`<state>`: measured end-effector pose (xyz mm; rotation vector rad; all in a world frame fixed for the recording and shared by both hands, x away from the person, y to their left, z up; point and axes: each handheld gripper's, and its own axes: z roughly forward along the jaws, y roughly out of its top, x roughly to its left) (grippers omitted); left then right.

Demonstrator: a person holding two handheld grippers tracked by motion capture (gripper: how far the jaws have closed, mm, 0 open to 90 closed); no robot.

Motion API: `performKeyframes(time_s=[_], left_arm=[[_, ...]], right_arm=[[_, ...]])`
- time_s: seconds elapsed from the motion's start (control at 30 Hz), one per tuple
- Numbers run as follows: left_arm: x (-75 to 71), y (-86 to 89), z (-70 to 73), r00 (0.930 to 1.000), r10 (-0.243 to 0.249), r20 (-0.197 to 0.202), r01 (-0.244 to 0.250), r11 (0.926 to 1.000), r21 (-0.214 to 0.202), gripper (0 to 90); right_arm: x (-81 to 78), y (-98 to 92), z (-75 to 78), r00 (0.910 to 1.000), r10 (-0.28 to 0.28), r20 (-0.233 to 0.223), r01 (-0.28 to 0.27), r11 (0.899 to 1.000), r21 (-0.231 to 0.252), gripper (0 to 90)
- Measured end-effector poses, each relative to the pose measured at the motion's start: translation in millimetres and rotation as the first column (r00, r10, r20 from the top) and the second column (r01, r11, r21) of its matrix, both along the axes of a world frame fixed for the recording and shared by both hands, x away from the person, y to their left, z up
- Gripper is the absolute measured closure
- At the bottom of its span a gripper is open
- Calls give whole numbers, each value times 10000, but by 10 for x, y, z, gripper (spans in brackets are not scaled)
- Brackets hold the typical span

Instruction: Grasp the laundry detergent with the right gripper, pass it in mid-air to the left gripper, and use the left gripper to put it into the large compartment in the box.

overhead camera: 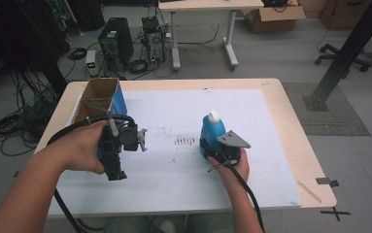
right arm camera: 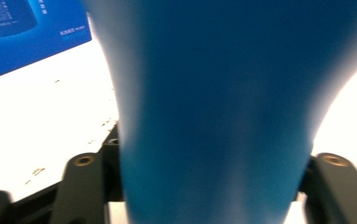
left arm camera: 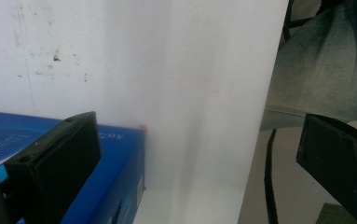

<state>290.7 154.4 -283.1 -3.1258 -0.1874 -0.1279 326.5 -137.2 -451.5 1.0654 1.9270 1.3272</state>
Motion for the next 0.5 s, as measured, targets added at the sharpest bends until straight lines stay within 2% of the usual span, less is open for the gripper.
performKeyframes(time_s=[0.23, 0.33, 0.43, 0.5], left_arm=[[-1, -33, 8, 10000, -36, 9, 36, 10000, 47, 2], [-1, -63, 45, 9999, -76, 78, 76, 10000, -3, 2], [12, -84, 81, 9999, -95, 132, 95, 10000, 6, 2], [18, -99, 100, 9998, -18, 178, 19, 10000, -69, 2]], right_arm=[[-6, 8, 9, 10000, -39, 46, 39, 9999, -109, 442], [1, -6, 29, 9999, 118, 60, -118, 9999, -46, 452], [-3, -44, 116, 9993, 375, 93, -378, 9984, 415, 453], [-10, -64, 222, 9977, 641, 220, -650, 9970, 430, 453]])
